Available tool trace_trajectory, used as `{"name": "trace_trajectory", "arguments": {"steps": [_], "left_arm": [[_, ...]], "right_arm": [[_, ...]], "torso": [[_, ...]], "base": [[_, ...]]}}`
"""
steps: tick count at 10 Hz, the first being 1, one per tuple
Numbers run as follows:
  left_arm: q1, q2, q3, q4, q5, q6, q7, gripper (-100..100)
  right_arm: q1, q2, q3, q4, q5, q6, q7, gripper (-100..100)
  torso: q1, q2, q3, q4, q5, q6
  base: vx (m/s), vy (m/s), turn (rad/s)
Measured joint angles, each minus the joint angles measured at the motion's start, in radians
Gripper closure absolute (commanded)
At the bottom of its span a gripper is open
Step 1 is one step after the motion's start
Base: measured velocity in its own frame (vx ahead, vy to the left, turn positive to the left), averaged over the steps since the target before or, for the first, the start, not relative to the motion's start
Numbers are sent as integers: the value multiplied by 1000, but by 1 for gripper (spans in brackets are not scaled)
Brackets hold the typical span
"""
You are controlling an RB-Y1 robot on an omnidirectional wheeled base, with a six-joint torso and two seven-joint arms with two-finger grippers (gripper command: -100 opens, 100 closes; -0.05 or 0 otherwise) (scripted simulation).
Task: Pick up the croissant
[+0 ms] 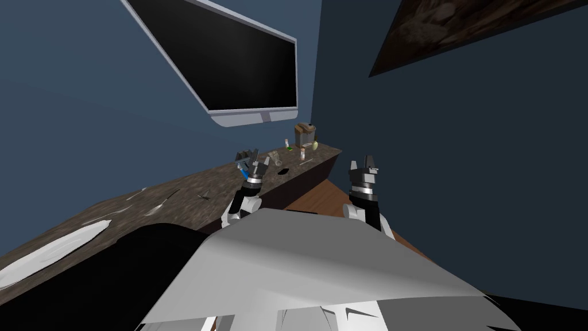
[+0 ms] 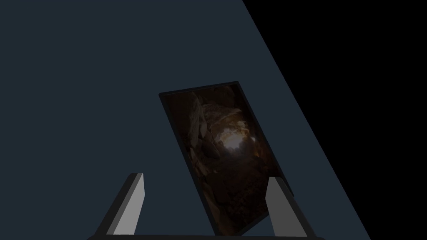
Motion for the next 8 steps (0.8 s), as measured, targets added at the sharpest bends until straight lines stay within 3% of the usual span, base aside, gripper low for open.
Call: {"name": "trace_trajectory", "arguments": {"steps": [8], "left_arm": [[-55,193,-4,29,139,196,87,-100]], "right_arm": [[0,0,0,0,0,0,0,0]], "torso": [[-1,0,0,0,0,0]], "base": [[22,-64,-12]]}}
